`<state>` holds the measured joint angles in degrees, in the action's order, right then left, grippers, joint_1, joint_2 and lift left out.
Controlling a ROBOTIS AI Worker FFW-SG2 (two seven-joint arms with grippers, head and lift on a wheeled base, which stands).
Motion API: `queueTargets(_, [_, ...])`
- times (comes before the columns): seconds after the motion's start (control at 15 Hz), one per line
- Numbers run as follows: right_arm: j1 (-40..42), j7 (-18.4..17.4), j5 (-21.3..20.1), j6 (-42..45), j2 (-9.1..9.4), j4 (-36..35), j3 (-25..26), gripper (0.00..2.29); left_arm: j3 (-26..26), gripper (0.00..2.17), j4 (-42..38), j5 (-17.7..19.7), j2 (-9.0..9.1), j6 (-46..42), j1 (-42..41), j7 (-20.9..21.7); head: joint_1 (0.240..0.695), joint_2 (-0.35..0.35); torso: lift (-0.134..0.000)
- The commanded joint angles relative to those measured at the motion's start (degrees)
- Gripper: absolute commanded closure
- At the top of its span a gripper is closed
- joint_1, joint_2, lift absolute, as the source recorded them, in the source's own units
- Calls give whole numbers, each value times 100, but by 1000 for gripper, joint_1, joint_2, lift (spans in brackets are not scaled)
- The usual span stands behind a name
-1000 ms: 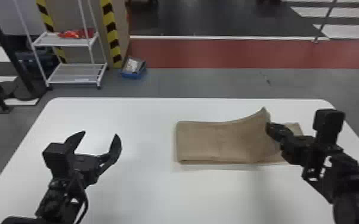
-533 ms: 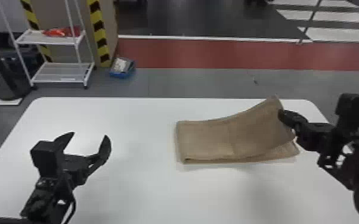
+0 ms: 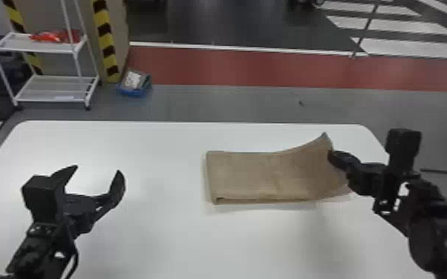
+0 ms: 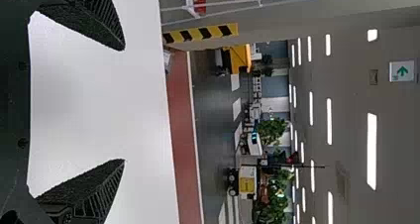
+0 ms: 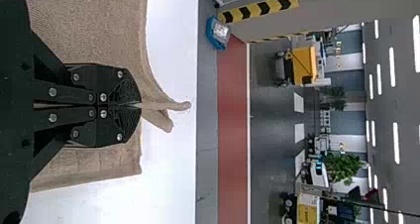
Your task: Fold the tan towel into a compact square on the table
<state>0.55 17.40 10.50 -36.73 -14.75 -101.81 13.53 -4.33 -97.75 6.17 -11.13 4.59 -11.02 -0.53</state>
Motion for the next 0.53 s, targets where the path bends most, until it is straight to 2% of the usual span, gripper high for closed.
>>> queueTargets(0.0, [-11,18,172,-296,-28,-340,343,1301,11,70,2,-2,-12,29,12,0,695,-125,-109])
queueTargets(0.13, [-126,53,102,-384,-90,-199,396,1298,11,70,10,-2,-12,29,4,9,695,-140,-109])
queueTargets(0.4, [-328,141,-443,-67,-125,653,53,1298,-138,70,10,-54,-12,29,4,9,695,-161,-109])
queueTargets(0.47, [-354,132,-531,-67,-125,724,9,1234,-147,70,10,-90,-12,47,12,18,695,-164,-109])
